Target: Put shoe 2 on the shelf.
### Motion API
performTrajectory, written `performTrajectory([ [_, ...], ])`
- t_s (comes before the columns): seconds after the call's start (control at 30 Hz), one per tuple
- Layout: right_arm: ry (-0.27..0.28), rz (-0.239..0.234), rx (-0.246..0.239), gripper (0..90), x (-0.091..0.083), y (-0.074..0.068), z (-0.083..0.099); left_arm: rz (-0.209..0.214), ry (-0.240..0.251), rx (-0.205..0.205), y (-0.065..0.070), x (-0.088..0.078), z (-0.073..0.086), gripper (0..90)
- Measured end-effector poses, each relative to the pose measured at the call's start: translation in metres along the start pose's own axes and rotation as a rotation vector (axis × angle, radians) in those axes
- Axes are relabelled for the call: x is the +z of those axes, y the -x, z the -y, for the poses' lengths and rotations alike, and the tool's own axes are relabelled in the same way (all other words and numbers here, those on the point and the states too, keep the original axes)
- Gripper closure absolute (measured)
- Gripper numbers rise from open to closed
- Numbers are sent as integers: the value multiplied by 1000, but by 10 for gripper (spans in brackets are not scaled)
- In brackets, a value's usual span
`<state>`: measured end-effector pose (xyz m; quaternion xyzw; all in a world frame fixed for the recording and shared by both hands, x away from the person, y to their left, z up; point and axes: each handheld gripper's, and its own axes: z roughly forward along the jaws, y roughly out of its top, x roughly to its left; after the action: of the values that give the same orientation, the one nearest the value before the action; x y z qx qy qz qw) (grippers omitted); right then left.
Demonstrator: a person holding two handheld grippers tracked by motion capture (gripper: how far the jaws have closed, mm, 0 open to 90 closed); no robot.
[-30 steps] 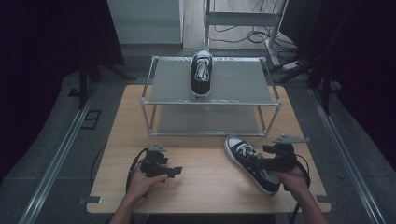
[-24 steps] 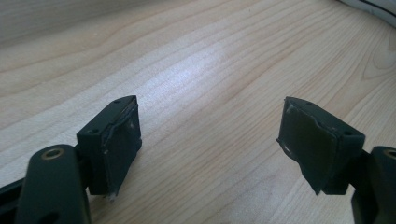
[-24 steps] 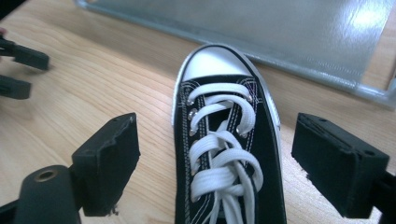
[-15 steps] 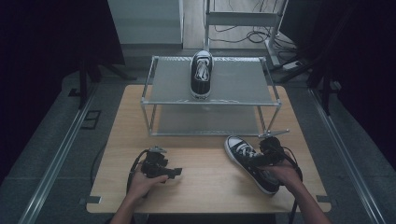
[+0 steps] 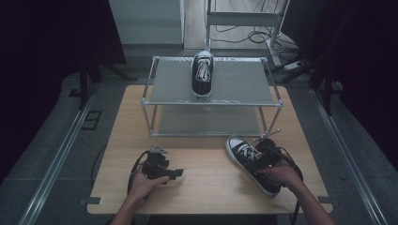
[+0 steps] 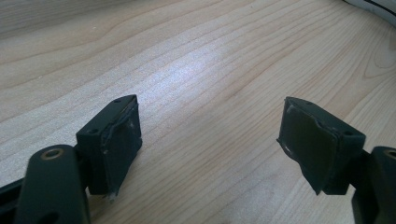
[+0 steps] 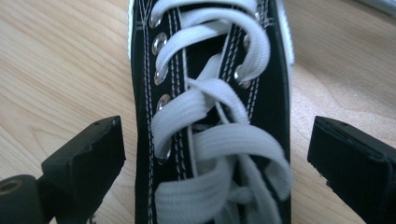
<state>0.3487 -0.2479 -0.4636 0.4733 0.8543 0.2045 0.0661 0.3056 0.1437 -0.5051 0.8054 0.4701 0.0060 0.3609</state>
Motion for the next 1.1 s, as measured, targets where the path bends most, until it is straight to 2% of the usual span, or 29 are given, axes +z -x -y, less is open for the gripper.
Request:
performTrajectory([
  [0.03,-22,8,-9,41,2,-1,-1,1,0,-1,0,0,0,208],
  [0.27,-73,34,-28,49,8,-4,-3,4,1,-1,0,0,0,208],
  [0.43,-95,35,-35,101,11,-4,-4,7,0,-2,0,0,0,208],
  [0.7,-53,4,-37,150,9,0,1,7,2,-3,0,0,0,208],
  [0.9,-47,-2,-37,166,7,1,2,10,5,-6,0,0,0,208],
  [1.1,-5,-66,25,174,2,5,2,11,7,-7,-1,0,1,209],
])
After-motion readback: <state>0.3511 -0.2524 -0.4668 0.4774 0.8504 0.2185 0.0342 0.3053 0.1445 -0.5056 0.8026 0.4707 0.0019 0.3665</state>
